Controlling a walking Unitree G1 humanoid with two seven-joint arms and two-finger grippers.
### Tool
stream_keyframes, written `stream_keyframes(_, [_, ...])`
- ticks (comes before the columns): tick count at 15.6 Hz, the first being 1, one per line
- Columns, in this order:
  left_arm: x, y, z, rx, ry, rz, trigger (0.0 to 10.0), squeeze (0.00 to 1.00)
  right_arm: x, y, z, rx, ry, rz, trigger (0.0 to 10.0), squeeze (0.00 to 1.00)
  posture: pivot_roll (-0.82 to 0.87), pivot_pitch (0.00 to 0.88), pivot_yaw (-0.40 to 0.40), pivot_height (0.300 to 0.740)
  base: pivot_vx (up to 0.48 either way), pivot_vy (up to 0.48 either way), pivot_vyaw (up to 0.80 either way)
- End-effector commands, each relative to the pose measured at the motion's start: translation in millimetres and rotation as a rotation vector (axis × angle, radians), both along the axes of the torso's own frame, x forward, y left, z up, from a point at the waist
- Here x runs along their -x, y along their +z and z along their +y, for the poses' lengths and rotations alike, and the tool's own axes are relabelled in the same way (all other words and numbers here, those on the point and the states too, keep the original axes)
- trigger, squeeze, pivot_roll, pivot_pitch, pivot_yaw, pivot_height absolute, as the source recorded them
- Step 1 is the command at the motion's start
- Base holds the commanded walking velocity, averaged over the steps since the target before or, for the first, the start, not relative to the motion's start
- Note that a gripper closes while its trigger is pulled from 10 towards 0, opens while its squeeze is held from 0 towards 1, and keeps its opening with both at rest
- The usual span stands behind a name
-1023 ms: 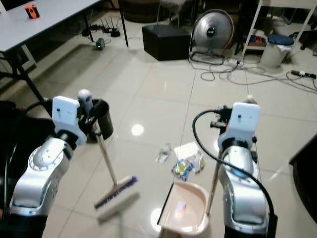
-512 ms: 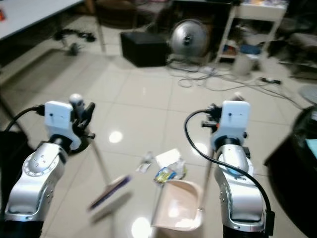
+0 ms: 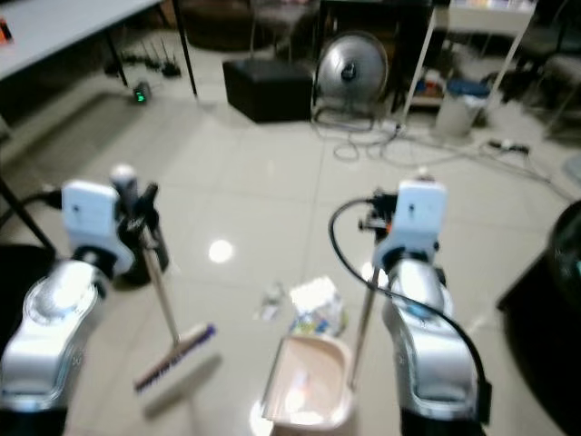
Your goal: Sweep floor
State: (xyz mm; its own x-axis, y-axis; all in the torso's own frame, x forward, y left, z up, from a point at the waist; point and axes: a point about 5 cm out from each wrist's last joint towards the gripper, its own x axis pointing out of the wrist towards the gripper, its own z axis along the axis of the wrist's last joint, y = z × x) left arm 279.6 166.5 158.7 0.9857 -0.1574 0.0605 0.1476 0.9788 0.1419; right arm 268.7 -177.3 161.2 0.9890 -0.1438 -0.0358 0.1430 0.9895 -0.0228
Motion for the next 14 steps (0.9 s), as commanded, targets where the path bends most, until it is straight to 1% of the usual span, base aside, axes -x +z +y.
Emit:
stream_keyframes(1, [-3.1,9.1,-3.6,0.017,-0.026,-0.033,10.0,0.00,1.5,9.8,-3.5,0.025,-0.031,-0.043,10.0,0.00,0.04,0.004,0.037,0.740,0.315,0.000,0.00])
stream_keyframes(4, [-4.3,9.0,-6.2,0.026,-0.041,-0.030,10.0,0.00,4.1,7.6,-8.0,0.022,-0.063,-0.036,10.0,0.00,0.03,0.004,0.048,0.740,0.311,0.000,0.00])
stream_keyframes(7, [-5.8,9.7,-6.3,0.028,-0.047,-0.029,10.0,0.00,4.5,7.5,-8.8,0.015,-0.073,-0.037,10.0,0.00,0.03,0.005,0.053,0.740,0.312,0.000,-0.80])
stream_keyframes(14, [-6.6,9.1,-7.0,0.030,-0.055,-0.033,10.0,0.00,5.7,5.8,-9.8,0.042,-0.074,-0.040,10.0,0.00,0.03,0.000,0.052,0.740,0.332,0.000,0.00])
